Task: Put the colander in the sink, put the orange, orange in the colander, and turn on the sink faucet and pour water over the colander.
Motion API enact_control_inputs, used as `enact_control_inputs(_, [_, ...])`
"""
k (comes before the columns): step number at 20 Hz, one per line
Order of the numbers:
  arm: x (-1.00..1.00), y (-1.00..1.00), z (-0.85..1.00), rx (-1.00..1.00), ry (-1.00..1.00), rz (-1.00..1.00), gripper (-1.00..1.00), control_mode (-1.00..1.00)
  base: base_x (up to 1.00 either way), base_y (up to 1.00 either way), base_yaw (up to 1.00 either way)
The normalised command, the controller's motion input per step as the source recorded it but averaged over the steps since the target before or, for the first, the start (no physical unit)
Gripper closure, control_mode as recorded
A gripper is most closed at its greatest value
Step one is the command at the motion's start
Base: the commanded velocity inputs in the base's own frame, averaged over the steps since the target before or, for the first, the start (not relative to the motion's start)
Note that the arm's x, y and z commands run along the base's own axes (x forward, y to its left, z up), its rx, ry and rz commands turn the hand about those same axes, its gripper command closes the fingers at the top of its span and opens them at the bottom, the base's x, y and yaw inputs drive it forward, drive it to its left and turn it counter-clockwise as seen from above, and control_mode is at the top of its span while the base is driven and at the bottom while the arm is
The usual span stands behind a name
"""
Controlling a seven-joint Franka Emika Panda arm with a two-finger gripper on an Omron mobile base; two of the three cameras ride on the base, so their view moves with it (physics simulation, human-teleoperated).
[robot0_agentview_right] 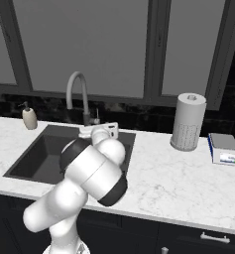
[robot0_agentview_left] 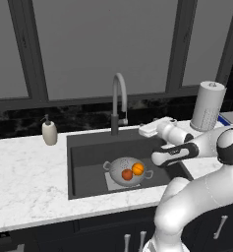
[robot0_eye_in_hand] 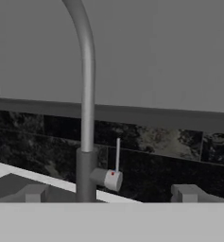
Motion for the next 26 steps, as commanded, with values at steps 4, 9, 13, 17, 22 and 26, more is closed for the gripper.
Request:
enact_control_inputs(4, [0.04, 0.0, -0.11, 0.0, 0.0, -0.01, -1.0, -1.0, 0.0, 0.0, 0.0])
enact_control_inputs(9, [0.16, 0.05, -0.05, 0.0, 0.0, 0.0, -1.0, -1.0, 0.0, 0.0, 0.0])
enact_control_inputs(13, [0.15, 0.16, -0.04, 0.0, 0.0, 0.0, -1.0, -1.0, 0.0, 0.0, 0.0])
enact_control_inputs(17, [0.21, 0.15, -0.04, 0.0, 0.0, 0.0, -1.0, -1.0, 0.0, 0.0, 0.0])
enact_control_inputs(22, [0.28, 0.15, -0.03, 0.0, 0.0, -0.01, -1.0, -1.0, 0.0, 0.0, 0.0])
enact_control_inputs(26, [0.23, 0.22, -0.08, 0.0, -0.03, -0.07, -1.0, -1.0, 0.0, 0.0, 0.0])
